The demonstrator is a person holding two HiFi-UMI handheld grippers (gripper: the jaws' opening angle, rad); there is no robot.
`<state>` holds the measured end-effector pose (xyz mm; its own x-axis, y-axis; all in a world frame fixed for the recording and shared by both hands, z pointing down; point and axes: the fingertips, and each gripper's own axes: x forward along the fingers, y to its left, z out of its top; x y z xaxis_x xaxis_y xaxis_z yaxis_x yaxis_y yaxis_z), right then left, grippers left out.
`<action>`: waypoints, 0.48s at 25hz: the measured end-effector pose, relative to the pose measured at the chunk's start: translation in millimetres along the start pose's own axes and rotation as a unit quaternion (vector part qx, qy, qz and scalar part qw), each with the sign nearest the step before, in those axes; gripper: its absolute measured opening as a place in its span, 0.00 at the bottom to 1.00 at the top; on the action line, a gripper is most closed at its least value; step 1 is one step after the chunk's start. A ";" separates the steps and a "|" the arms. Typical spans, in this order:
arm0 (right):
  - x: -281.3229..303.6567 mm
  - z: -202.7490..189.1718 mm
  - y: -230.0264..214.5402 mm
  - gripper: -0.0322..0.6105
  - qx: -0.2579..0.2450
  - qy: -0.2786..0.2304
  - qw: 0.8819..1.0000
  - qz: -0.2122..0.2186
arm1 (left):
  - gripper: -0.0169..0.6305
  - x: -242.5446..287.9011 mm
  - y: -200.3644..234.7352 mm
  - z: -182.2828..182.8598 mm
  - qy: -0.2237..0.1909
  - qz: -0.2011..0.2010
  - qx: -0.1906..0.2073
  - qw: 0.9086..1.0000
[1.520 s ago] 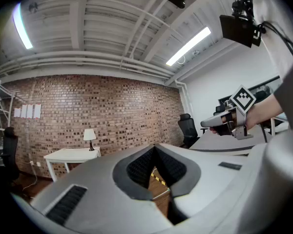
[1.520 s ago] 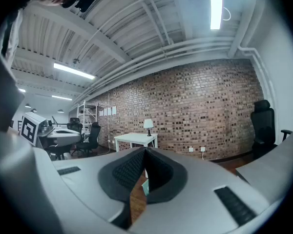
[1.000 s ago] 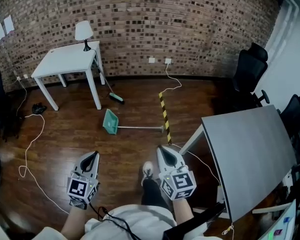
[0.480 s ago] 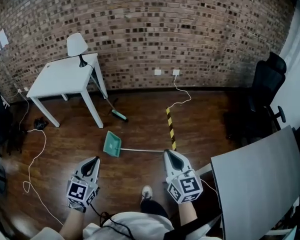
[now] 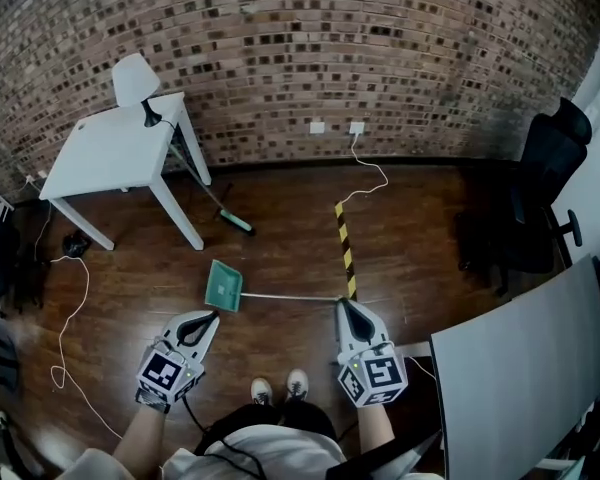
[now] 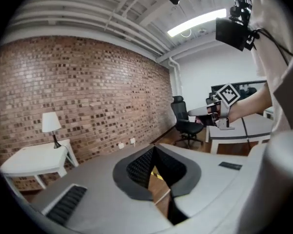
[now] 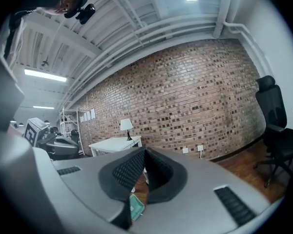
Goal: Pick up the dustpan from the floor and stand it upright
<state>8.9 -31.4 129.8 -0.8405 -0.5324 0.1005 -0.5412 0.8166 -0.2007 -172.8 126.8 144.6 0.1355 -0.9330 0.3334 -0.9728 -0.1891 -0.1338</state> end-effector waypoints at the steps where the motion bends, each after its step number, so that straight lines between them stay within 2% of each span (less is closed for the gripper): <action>1: 2.8 -2.9 -0.1 0.04 -0.002 0.003 1.000 -0.005 | 0.04 6.8 -1.5 -6.6 0.003 -0.028 0.002 1.000; 5: 15.4 -21.5 -6.4 0.07 -0.010 0.015 1.000 -0.009 | 0.04 37.7 2.3 -25.7 0.009 -0.099 0.008 0.995; 7: 22.2 -33.5 -9.1 0.07 -0.016 0.019 1.000 -0.002 | 0.12 56.5 8.9 -39.4 0.006 -0.119 -0.006 0.993; 9: 29.5 -47.9 -9.9 0.08 -0.025 0.026 0.999 0.005 | 0.15 80.2 14.8 -59.2 0.012 -0.139 0.002 0.990; 10: 33.4 -56.9 -9.6 0.12 -0.024 0.031 0.999 0.010 | 0.18 93.1 14.3 -69.7 0.025 -0.153 0.014 0.988; 11: 37.0 -67.0 -9.7 0.22 -0.020 0.038 0.999 0.015 | 0.20 106.4 11.1 -82.1 0.043 -0.171 0.026 0.984; 12: 39.7 -77.7 -10.8 0.26 -0.014 0.045 0.999 0.018 | 0.21 120.2 6.3 -96.5 0.063 -0.190 0.036 0.979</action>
<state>-20.5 -44.0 211.6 -0.8571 -0.4821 0.1816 -0.5108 0.8412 -0.1776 -180.7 43.0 273.9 0.4567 -0.7470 0.4831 -0.8402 -0.5406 -0.0416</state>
